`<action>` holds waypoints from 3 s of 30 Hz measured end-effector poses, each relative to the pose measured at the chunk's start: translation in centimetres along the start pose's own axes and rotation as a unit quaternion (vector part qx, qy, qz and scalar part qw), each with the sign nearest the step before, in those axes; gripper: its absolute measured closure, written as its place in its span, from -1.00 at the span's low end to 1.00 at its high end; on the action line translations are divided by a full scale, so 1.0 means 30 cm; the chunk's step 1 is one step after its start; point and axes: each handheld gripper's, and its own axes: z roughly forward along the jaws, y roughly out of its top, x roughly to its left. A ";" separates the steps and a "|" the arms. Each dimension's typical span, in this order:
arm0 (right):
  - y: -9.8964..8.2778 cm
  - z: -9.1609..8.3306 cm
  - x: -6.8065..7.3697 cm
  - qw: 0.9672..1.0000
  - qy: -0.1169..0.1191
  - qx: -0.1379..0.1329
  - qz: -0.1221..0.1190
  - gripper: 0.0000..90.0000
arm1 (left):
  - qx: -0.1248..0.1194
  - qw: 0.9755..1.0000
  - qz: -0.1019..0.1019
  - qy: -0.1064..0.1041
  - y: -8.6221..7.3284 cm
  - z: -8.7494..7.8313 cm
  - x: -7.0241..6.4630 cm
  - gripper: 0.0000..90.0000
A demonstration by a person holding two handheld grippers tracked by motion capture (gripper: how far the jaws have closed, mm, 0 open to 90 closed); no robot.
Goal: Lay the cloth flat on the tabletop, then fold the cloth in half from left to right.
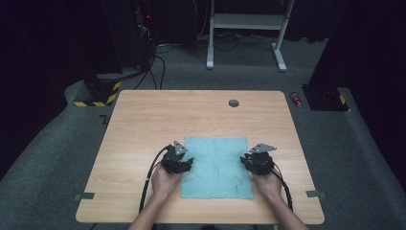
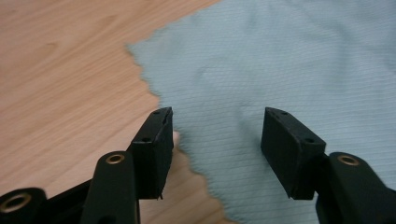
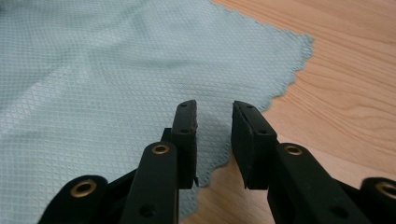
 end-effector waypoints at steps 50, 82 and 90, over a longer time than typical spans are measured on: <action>-0.055 -0.051 0.125 0.999 0.030 -0.009 -0.018 0.25 | -0.034 0.999 -0.013 -0.027 -0.101 -0.067 -0.055 -0.18; 0.034 -0.017 0.326 0.990 0.115 -0.033 -0.071 0.36 | -0.037 0.995 -0.090 -0.024 0.052 -0.025 0.113 -0.12; 0.053 0.000 0.405 0.984 0.148 -0.029 -0.095 0.47 | -0.035 0.995 -0.096 -0.012 0.102 0.001 0.147 -0.06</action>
